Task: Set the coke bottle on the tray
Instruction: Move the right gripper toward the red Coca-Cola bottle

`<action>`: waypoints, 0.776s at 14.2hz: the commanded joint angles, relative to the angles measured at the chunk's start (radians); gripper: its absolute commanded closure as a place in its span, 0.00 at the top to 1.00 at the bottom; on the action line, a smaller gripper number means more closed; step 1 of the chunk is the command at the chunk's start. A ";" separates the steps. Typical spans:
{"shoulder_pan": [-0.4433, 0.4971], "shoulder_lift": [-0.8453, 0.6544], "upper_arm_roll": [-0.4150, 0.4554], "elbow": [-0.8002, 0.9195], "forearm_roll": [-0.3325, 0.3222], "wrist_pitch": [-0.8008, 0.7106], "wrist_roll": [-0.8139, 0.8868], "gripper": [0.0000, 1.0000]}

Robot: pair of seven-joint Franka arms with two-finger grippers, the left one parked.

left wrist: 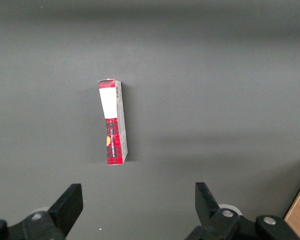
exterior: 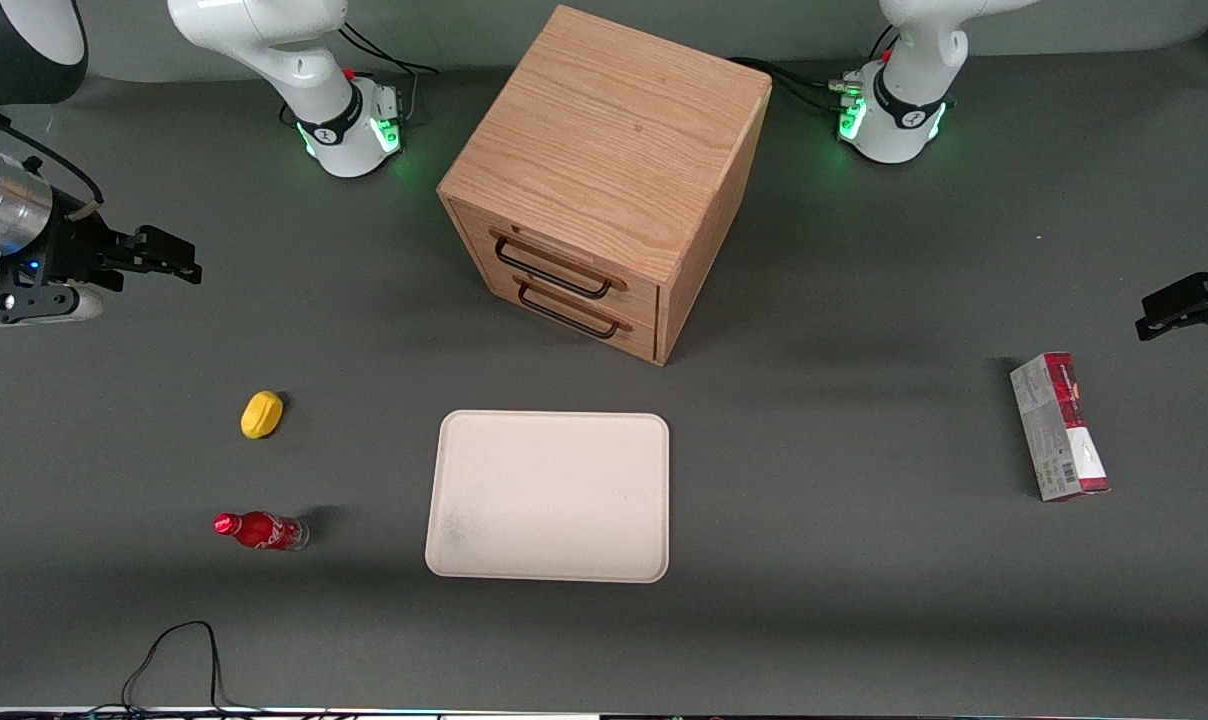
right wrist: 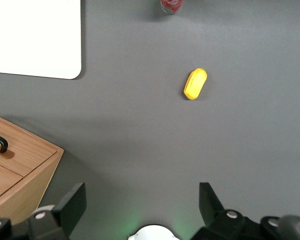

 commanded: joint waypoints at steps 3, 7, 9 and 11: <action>0.000 -0.005 -0.010 0.055 0.013 -0.077 -0.027 1.00; 0.002 -0.003 -0.008 0.057 0.011 -0.079 -0.015 1.00; 0.003 -0.003 -0.008 0.057 0.011 -0.079 -0.014 1.00; 0.003 -0.005 -0.008 0.057 0.011 -0.079 -0.014 1.00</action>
